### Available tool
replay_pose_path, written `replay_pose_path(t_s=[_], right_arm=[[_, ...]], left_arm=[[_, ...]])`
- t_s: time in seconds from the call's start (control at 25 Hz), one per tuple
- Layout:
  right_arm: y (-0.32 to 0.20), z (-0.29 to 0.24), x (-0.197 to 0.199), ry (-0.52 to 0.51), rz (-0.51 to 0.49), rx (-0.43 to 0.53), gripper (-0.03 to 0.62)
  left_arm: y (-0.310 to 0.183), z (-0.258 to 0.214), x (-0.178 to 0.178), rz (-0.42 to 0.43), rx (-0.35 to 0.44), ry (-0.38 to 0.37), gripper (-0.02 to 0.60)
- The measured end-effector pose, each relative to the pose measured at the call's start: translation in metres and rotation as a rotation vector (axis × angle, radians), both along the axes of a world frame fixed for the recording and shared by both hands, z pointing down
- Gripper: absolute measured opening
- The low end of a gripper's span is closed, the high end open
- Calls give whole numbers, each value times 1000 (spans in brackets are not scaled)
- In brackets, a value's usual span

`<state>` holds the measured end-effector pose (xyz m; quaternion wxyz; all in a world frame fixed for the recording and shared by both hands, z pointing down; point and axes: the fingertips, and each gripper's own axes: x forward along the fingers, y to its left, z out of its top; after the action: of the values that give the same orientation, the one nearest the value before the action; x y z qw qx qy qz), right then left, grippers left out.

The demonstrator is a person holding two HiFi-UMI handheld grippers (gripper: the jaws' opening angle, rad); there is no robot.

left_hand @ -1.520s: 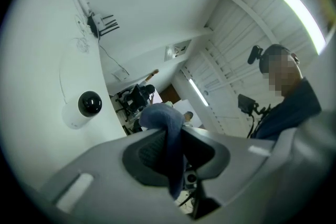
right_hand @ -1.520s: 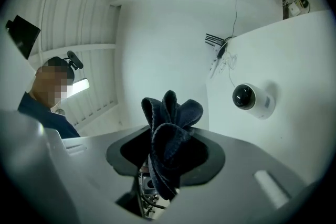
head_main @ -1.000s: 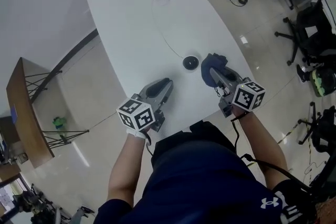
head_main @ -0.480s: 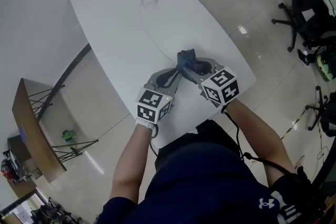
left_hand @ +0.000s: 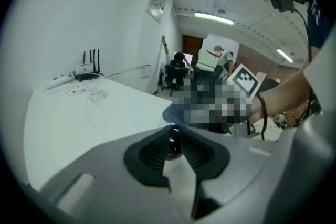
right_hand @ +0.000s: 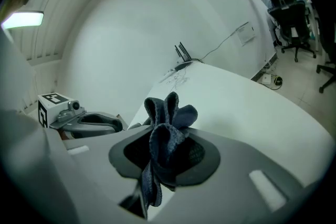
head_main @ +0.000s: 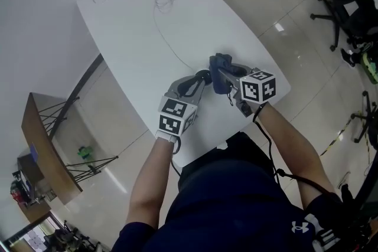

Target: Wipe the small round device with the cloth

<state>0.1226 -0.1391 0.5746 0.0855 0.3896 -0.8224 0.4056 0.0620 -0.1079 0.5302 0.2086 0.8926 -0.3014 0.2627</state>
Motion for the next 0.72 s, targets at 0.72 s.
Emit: replay_pose_path(t_s=[0.72], right_arm=[[61,60,-50,153,-164,-113,98]], left_arm=[[-1,9,-31,-92,-3,-60,69]])
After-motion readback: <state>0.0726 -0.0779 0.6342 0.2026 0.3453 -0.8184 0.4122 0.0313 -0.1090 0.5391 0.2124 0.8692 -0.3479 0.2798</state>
